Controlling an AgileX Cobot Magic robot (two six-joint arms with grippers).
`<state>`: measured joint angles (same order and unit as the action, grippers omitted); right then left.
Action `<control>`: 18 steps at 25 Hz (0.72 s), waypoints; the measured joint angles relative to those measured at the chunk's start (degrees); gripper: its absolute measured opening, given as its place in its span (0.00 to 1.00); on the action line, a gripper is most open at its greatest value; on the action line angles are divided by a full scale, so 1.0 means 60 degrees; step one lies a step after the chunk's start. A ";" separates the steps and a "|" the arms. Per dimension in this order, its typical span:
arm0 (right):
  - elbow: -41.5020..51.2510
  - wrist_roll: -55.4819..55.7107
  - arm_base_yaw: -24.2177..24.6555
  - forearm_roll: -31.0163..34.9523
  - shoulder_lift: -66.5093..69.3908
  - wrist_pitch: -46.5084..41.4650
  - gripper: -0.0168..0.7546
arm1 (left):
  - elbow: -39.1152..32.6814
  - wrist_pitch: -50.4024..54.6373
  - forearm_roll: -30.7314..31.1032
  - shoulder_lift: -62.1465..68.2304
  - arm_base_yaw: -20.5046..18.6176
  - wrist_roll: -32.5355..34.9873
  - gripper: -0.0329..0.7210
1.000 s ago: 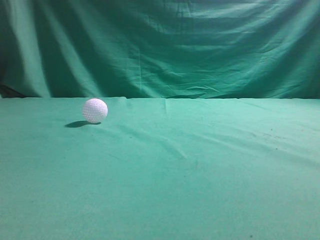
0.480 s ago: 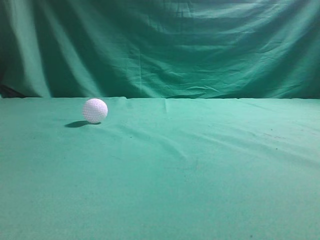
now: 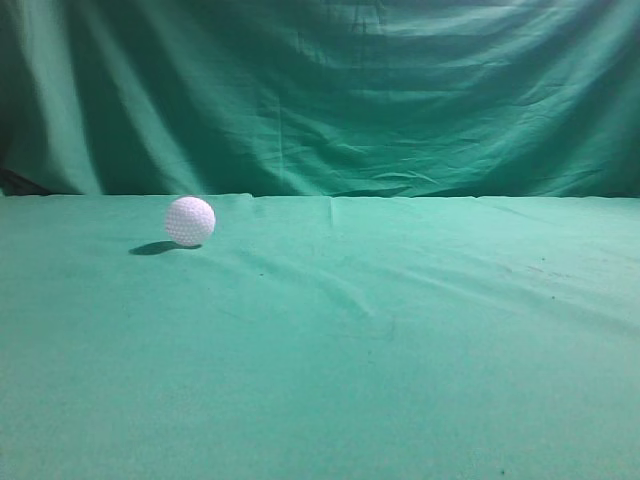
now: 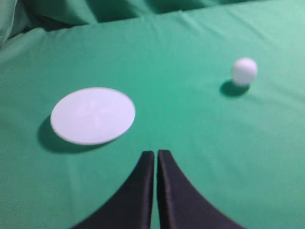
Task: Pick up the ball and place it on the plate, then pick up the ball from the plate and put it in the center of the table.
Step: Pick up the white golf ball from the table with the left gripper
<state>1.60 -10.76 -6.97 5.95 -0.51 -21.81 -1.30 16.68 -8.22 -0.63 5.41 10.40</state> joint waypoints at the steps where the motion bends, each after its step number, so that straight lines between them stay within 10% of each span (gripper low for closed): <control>1: 0.0000 0.0000 0.0000 0.0000 0.0000 0.0000 0.02 | 0.0000 -0.0545 -0.0469 0.0000 0.0000 0.0000 0.04; 10: 0.0000 0.0000 0.0000 0.0000 0.0000 0.0000 0.02 | 0.0000 -0.4261 -0.2123 0.0000 0.0000 -0.0024 0.04; 18: 0.0000 0.0000 0.0000 0.0000 0.0000 0.0000 0.02 | 0.2319 -0.0746 -0.2404 0.1405 0.0000 -0.0425 0.04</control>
<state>1.60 -10.76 -6.97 5.95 -0.51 -21.81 12.61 12.21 -22.64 7.80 5.41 7.85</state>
